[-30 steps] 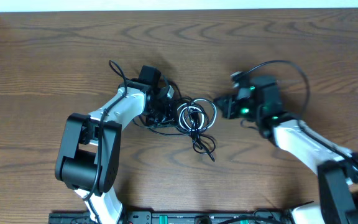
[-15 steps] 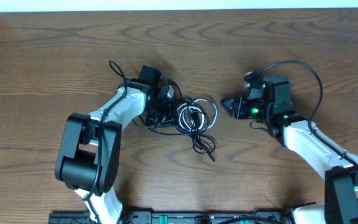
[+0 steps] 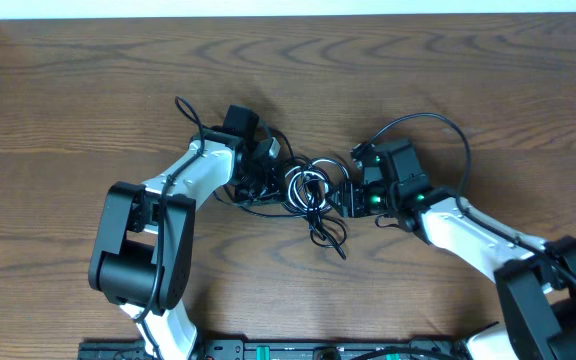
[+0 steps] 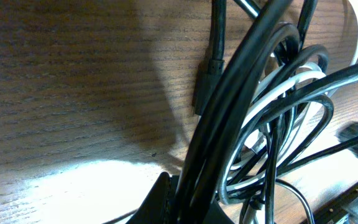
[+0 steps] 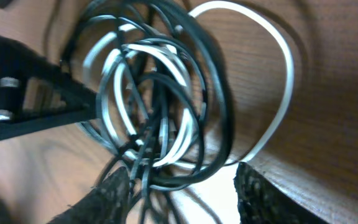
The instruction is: Untangle cables
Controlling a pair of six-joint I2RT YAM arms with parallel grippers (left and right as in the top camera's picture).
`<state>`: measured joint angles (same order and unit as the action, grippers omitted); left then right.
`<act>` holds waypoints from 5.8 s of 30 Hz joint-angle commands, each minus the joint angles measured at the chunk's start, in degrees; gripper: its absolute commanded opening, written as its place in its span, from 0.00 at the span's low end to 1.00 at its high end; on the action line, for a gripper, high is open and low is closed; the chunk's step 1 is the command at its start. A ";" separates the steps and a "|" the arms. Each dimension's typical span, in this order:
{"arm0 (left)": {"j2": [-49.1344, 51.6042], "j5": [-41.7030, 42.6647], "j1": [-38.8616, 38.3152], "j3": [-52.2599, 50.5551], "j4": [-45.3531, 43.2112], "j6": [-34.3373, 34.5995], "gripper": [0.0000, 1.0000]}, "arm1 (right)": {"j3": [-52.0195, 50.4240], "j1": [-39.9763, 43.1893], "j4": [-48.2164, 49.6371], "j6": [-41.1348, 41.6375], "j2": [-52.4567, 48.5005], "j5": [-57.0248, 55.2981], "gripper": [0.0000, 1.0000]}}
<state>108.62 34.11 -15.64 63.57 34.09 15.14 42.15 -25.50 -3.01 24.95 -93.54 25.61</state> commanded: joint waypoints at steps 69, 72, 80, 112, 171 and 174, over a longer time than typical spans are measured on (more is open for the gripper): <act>-1.20 -0.70 -0.09 0.42 0.37 -0.74 0.07 | 7.65 -4.07 -4.15 17.07 -6.60 -16.70 0.30; -1.20 -0.72 -0.09 0.42 0.37 -0.74 0.07 | 7.67 -4.07 -2.62 17.00 -6.54 -16.68 0.12; -1.20 -0.72 -0.09 0.42 0.37 -0.74 0.07 | 8.63 1.57 -0.20 12.41 -3.93 -14.43 0.01; -1.20 -0.72 -0.07 0.42 0.35 -0.74 0.07 | 14.53 13.57 -23.96 -1.81 4.33 3.41 0.99; -1.20 -0.70 -0.09 0.42 0.37 -0.72 0.07 | -3.54 -6.08 0.33 52.52 0.52 -26.84 0.05; -1.20 -0.70 -0.09 0.42 0.37 -0.72 0.07 | -3.52 -5.03 3.67 47.36 0.63 -26.95 0.01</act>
<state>108.62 34.13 -15.66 63.57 34.22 15.14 38.81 -31.31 -1.61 77.10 -92.53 0.75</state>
